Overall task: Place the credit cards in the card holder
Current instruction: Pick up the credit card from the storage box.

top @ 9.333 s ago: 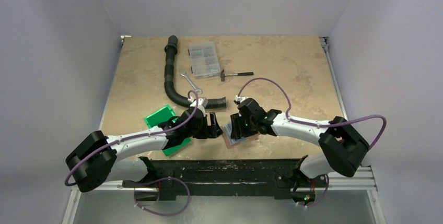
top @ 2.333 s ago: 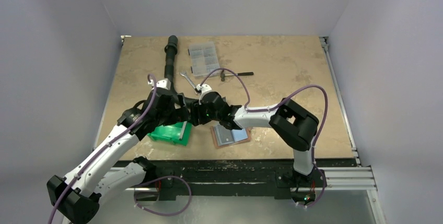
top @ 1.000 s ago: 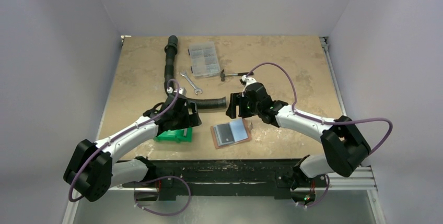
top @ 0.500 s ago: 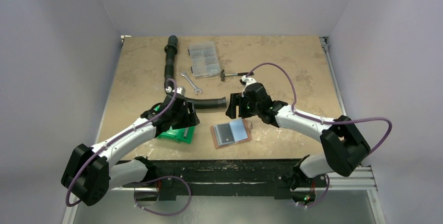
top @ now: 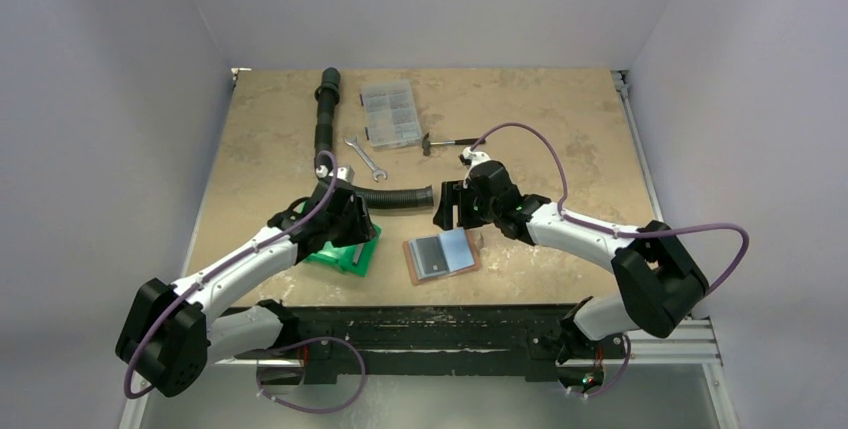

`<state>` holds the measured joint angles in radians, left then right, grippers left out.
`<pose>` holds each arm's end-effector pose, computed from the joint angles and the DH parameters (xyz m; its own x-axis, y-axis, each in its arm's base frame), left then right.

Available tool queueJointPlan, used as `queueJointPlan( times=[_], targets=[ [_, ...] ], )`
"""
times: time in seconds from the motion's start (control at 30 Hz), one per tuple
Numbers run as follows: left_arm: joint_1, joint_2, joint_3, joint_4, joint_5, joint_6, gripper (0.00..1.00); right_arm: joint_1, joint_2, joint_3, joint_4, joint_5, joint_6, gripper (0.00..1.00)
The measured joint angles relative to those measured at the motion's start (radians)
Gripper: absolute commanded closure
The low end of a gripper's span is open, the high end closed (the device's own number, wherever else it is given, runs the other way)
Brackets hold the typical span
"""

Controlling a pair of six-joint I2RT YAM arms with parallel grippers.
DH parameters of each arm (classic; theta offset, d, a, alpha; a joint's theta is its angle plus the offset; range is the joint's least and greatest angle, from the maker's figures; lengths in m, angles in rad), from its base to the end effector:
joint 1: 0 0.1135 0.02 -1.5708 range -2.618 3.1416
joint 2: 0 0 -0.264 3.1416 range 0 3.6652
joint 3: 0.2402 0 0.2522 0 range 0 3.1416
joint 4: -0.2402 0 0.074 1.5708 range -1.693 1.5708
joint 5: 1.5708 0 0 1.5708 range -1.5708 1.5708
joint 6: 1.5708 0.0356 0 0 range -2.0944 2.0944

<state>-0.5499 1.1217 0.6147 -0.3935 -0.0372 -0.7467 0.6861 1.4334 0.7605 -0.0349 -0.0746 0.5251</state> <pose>0.1855 -0.1121 0.1990 -0.8317 -0.2863 -0.4757 -0.0849 0.9123 -0.4006 0.2273 0.1896 0.1981 -0.7739 0.0124 -0.6331 -0.3324 0.8431 0.4228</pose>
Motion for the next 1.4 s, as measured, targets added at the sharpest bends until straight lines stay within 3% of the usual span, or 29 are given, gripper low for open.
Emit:
queueJointPlan(
  times=[1.4],
  targets=[
    [0.000, -0.039, 0.040, -0.098, -0.034, 0.030, 0.85, 0.000, 0.047, -0.015, 0.044, -0.049, 0.001, 0.28]
  ],
)
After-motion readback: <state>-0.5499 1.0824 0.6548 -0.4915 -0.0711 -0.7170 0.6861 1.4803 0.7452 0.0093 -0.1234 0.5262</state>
